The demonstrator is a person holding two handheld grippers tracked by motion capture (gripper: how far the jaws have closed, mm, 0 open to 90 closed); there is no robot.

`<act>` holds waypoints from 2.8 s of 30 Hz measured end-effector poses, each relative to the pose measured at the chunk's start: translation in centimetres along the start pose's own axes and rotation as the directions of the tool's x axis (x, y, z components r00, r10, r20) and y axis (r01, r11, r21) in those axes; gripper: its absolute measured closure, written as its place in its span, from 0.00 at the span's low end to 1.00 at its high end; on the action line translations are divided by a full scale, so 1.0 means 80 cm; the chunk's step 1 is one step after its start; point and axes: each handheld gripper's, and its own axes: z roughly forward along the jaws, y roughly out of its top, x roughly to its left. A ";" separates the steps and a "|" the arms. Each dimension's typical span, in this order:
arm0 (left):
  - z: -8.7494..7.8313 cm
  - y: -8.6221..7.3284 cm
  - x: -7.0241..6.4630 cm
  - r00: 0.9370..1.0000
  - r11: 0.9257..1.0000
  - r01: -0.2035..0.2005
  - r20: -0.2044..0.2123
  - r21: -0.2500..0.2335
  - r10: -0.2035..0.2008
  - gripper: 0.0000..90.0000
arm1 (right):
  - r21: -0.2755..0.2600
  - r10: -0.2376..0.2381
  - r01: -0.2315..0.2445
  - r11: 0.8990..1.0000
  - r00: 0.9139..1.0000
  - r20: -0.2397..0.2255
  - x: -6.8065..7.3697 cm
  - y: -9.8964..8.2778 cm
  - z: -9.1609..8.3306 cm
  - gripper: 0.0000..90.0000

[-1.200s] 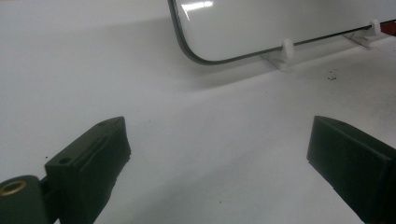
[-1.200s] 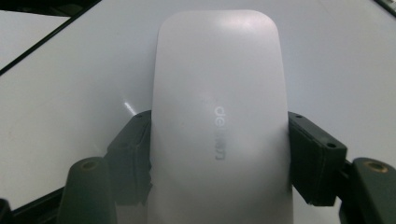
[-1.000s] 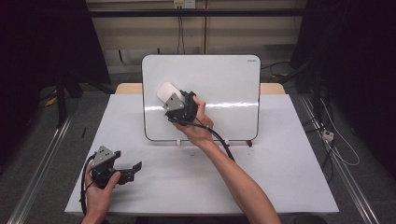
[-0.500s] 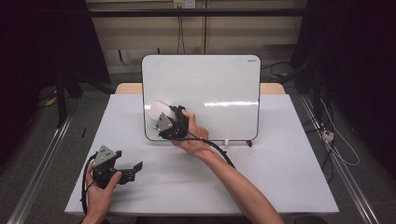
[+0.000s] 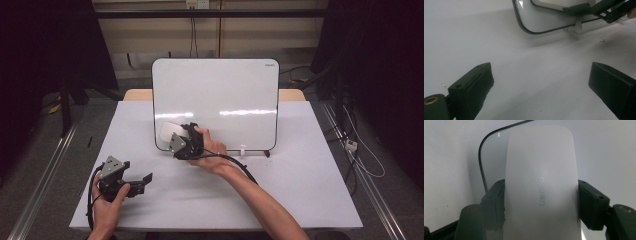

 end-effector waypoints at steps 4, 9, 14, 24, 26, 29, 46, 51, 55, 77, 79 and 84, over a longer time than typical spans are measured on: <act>-0.001 0.000 0.001 1.000 1.000 -0.002 0.003 0.007 0.002 0.06 | -0.012 0.098 -0.098 0.995 0.994 0.051 -0.014 0.004 0.001 0.35; -0.001 0.000 0.002 1.000 1.000 -0.004 0.000 0.000 0.004 0.06 | -0.021 0.163 -0.161 0.987 0.983 0.091 -0.039 0.011 0.004 0.35; -0.003 -0.001 0.002 1.000 1.000 0.003 0.007 0.005 -0.003 0.06 | -0.029 0.221 -0.219 0.975 0.968 0.120 -0.063 0.017 0.007 0.35; -0.004 -0.002 0.004 1.000 1.000 0.006 0.004 -0.004 -0.006 0.06 | -0.048 0.316 -0.313 0.949 0.931 0.182 -0.113 0.024 0.007 0.35; -0.005 -0.002 0.005 1.000 1.000 0.001 0.003 0.004 -0.001 0.06 | -0.052 0.340 -0.336 0.940 0.919 0.199 -0.124 0.023 0.006 0.35; -0.005 -0.002 0.005 1.000 1.000 0.006 0.002 0.005 -0.006 0.06 | -0.061 0.362 -0.358 0.932 0.906 0.220 -0.138 0.022 0.004 0.35; -0.002 -0.003 0.004 1.000 1.000 0.009 0.005 0.002 -0.009 0.06 | -0.018 0.279 -0.280 0.960 0.946 0.164 -0.088 0.030 0.008 0.35; -0.001 -0.004 0.002 1.000 1.000 -0.011 0.009 0.022 0.011 0.06 | -0.024 0.317 -0.317 0.948 0.937 0.145 -0.091 0.030 0.006 0.35; -0.001 -0.003 0.001 1.000 1.000 -0.019 0.010 0.021 0.018 0.06 | -0.047 0.381 -0.378 0.925 0.919 0.102 -0.096 0.026 0.003 0.35; -0.001 0.000 0.003 1.000 1.000 0.000 0.004 0.011 0.000 0.06 | -0.137 0.470 -0.461 0.877 0.882 0.043 -0.104 0.009 -0.041 0.35; -0.001 -0.001 0.003 1.000 1.000 0.000 0.005 0.005 0.000 0.06 | -0.143 0.495 -0.486 0.862 0.868 0.036 -0.106 0.003 -0.043 0.35; -0.001 -0.002 0.005 1.000 1.000 0.002 -0.005 0.005 -0.002 0.06 | -0.135 0.508 -0.498 0.857 0.860 0.045 -0.107 -0.010 -0.049 0.35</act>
